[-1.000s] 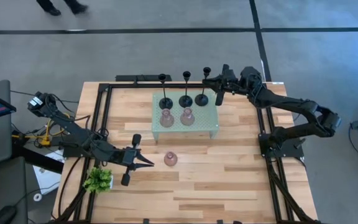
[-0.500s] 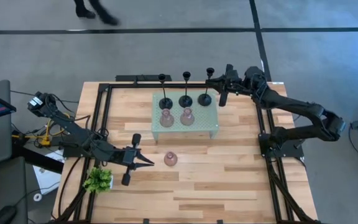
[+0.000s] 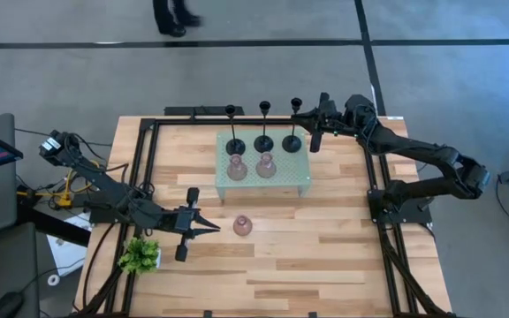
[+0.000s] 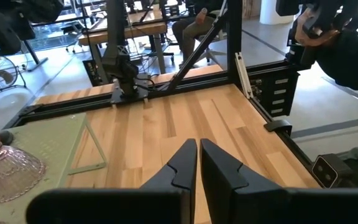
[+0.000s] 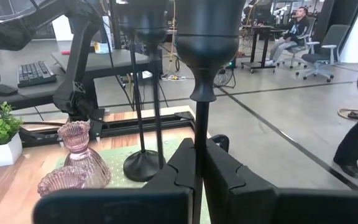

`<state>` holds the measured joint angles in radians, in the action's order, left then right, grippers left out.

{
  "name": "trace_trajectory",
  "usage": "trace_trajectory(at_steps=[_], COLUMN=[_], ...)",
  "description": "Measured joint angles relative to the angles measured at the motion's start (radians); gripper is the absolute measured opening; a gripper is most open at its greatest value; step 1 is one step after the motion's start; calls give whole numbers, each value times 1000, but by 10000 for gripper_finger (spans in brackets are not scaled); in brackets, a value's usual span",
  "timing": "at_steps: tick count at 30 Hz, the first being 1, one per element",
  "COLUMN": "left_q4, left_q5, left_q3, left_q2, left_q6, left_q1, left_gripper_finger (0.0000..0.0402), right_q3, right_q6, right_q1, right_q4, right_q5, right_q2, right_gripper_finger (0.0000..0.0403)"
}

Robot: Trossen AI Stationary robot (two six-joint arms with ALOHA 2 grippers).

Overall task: Pick & Place candle stick holders
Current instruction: Put the black candle holder on the shelf, then put the pink glass candle holder on the shelf

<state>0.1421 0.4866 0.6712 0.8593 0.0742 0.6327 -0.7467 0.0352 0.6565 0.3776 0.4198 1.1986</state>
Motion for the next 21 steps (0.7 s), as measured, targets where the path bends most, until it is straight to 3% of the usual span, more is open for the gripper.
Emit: trace_trajectory(at_steps=[7, 21], left_q4=[0, 0], left_q5=[0, 0], left_q3=[0, 0], left_q2=[0, 0], left_q6=[0, 0], left_q1=[0, 0], left_gripper_finger=[21, 21], right_q3=[0, 0], right_q6=[-33, -35], right_q1=[-1, 0], right_q4=[-6, -59], right_q5=[0, 2], right_q2=[0, -27], right_gripper_finger=[12, 122])
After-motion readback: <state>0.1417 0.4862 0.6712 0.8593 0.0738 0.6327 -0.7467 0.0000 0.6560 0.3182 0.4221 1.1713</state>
